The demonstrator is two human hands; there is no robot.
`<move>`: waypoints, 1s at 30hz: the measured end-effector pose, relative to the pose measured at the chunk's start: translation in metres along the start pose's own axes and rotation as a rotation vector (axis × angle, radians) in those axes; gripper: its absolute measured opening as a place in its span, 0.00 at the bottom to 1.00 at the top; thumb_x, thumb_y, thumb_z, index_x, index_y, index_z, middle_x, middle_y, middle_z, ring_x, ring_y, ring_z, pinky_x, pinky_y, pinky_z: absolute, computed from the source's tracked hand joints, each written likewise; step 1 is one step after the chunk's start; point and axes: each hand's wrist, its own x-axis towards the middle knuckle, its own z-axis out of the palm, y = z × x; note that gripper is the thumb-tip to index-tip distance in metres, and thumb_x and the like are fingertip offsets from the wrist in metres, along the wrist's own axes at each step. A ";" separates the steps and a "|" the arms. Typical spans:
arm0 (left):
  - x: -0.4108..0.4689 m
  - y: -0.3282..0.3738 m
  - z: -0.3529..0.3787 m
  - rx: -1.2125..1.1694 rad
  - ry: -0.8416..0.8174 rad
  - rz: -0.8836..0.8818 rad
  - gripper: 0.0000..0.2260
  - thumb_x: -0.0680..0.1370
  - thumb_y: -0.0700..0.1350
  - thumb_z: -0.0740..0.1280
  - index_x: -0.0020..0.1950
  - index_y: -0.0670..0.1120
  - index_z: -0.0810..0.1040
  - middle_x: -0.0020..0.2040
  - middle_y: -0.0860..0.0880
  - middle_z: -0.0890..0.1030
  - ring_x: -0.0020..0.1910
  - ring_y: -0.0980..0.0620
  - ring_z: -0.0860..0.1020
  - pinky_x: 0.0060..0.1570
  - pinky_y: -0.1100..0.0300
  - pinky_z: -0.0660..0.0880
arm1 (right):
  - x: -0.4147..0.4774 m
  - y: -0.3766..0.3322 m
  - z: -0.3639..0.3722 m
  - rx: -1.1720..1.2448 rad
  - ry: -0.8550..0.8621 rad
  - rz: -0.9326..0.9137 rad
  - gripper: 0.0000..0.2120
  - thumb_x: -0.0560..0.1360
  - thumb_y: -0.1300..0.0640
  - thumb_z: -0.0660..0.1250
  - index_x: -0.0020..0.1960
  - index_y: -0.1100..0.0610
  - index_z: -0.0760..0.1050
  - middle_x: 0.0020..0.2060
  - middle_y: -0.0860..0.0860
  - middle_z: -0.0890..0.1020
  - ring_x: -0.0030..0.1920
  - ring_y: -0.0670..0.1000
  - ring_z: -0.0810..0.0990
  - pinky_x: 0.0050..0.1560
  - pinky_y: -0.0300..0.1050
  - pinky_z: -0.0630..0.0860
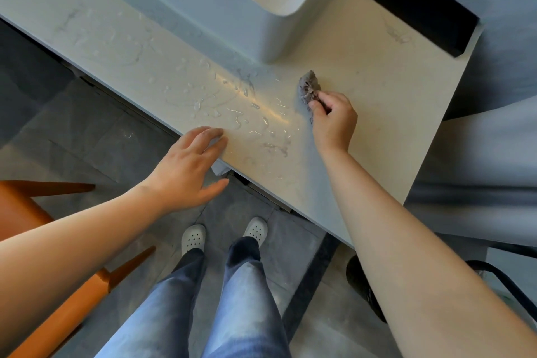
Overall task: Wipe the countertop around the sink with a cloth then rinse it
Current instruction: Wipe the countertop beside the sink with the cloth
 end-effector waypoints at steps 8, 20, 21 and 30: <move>0.000 -0.002 0.003 -0.014 0.012 -0.001 0.34 0.73 0.63 0.59 0.70 0.40 0.69 0.69 0.42 0.69 0.69 0.41 0.65 0.67 0.45 0.66 | -0.065 -0.003 0.012 0.007 -0.084 -0.151 0.11 0.71 0.62 0.70 0.52 0.59 0.83 0.49 0.52 0.83 0.50 0.53 0.80 0.52 0.41 0.75; 0.000 -0.009 0.000 -0.009 0.001 0.018 0.33 0.73 0.63 0.57 0.72 0.43 0.68 0.70 0.44 0.68 0.70 0.43 0.64 0.67 0.44 0.67 | -0.048 -0.029 -0.006 0.157 -0.207 -0.054 0.07 0.69 0.64 0.71 0.47 0.60 0.84 0.41 0.53 0.83 0.41 0.49 0.80 0.46 0.44 0.76; 0.000 -0.009 0.000 -0.008 0.005 0.018 0.33 0.73 0.63 0.57 0.72 0.43 0.68 0.70 0.44 0.68 0.70 0.43 0.64 0.67 0.44 0.67 | -0.030 -0.030 -0.005 0.134 -0.158 -0.060 0.08 0.68 0.63 0.70 0.46 0.59 0.84 0.41 0.52 0.83 0.42 0.50 0.80 0.47 0.44 0.75; 0.000 -0.010 0.004 -0.007 0.022 0.011 0.33 0.74 0.63 0.57 0.72 0.44 0.67 0.71 0.45 0.67 0.71 0.44 0.63 0.68 0.46 0.66 | 0.041 -0.030 0.039 -0.029 -0.153 -0.127 0.10 0.71 0.62 0.68 0.52 0.60 0.83 0.50 0.54 0.83 0.51 0.54 0.79 0.50 0.40 0.72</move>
